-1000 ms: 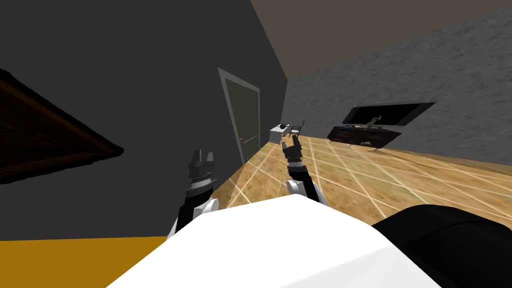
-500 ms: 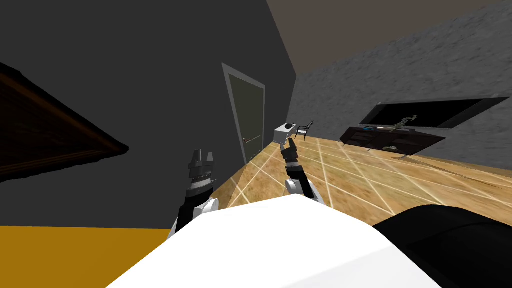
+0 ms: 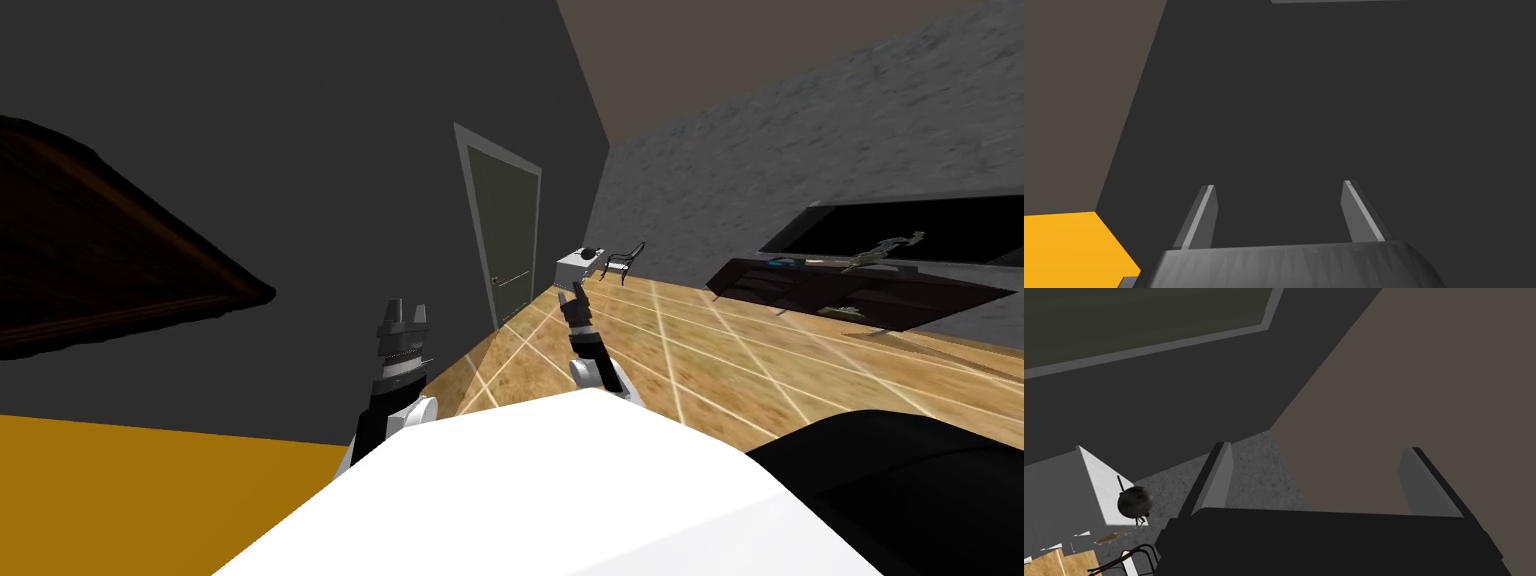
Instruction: Pull the door open
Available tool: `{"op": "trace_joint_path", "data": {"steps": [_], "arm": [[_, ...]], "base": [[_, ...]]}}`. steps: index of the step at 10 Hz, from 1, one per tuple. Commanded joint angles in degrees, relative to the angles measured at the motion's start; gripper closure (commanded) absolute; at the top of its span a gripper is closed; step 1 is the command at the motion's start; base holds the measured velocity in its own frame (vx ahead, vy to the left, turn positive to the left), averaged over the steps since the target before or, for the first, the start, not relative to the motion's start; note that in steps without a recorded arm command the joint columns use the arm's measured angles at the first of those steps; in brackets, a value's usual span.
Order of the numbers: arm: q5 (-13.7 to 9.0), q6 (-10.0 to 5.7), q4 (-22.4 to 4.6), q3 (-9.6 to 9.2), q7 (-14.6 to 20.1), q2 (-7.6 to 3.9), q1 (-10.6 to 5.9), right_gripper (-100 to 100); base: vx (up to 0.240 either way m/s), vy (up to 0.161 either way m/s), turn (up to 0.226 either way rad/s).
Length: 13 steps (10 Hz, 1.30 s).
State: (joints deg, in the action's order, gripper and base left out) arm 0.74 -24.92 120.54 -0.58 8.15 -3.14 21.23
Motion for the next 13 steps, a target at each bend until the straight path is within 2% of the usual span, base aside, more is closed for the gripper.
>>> {"op": "trace_joint_path", "data": {"steps": [1, 13], "arm": [[-0.3, -0.36, -2.0, 0.16, -0.3, -0.26, -0.80, -100], [-3.5, -4.49, -18.3, 1.67, -2.2, -2.42, -5.91, -100]], "base": [[0.076, -0.035, 0.129], [0.087, -0.047, 0.157]]}}
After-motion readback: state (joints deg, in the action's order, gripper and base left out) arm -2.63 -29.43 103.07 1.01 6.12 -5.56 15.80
